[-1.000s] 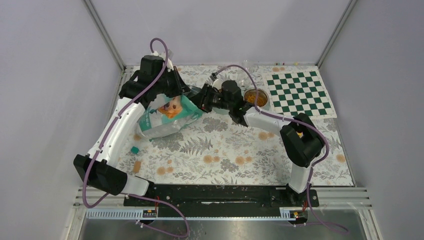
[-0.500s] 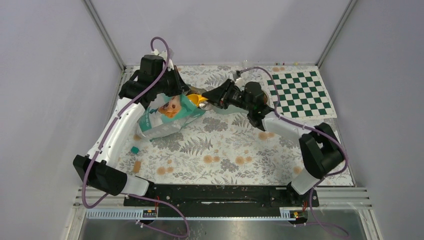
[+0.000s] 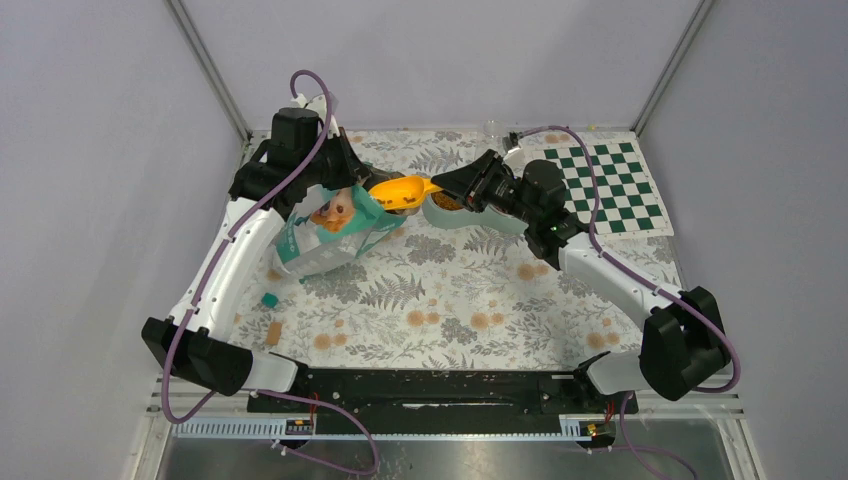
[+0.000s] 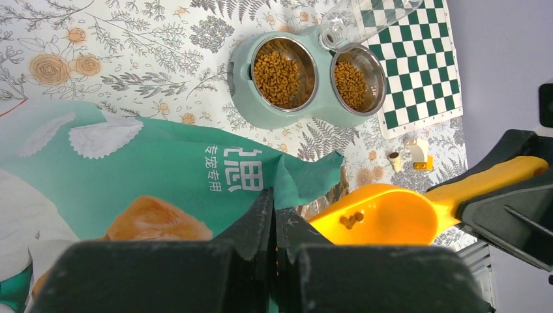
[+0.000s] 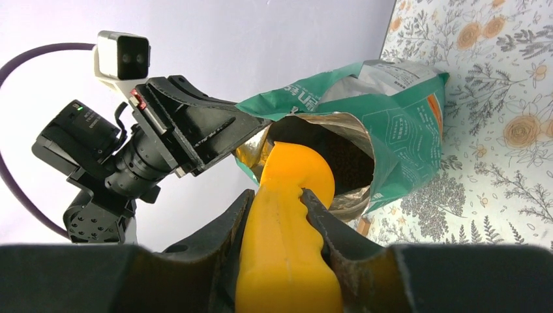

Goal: Serve the pet food

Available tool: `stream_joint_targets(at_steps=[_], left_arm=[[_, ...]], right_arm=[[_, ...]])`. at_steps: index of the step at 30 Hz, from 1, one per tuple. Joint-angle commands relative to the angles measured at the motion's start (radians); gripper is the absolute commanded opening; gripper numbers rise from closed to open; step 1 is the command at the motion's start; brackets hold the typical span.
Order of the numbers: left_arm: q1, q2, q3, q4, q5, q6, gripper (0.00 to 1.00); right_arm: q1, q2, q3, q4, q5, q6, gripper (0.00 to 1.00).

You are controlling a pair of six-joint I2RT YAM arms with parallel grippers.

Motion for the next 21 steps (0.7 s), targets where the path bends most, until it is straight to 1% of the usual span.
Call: stream_joint_targets(at_steps=[1, 8, 12, 16, 21], left_arm=[[0.015, -0.056, 0.075, 0.092, -0.018, 0.000, 0.00], [0.022, -0.069, 0.081, 0.092, -0.020, -0.002, 0.00], [0.024, -0.062, 0.082, 0.098, 0.034, -0.018, 0.00], [0.023, -0.061, 0.055, 0.124, 0.094, -0.054, 0.00], [0.024, -0.047, 0.034, 0.137, 0.139, -0.092, 0.00]], right_arm=[[-0.017, -0.065, 0.004, 0.004, 0.008, -0.052, 0.00], [-0.030, -0.099, -0.011, -0.021, 0.024, -0.091, 0.00], [-0.019, -0.089, 0.046, -0.139, 0.041, -0.190, 0.00], [0.043, -0.034, 0.124, -0.233, 0.079, -0.272, 0.00], [0.155, 0.080, 0.224, -0.292, 0.171, -0.336, 0.00]])
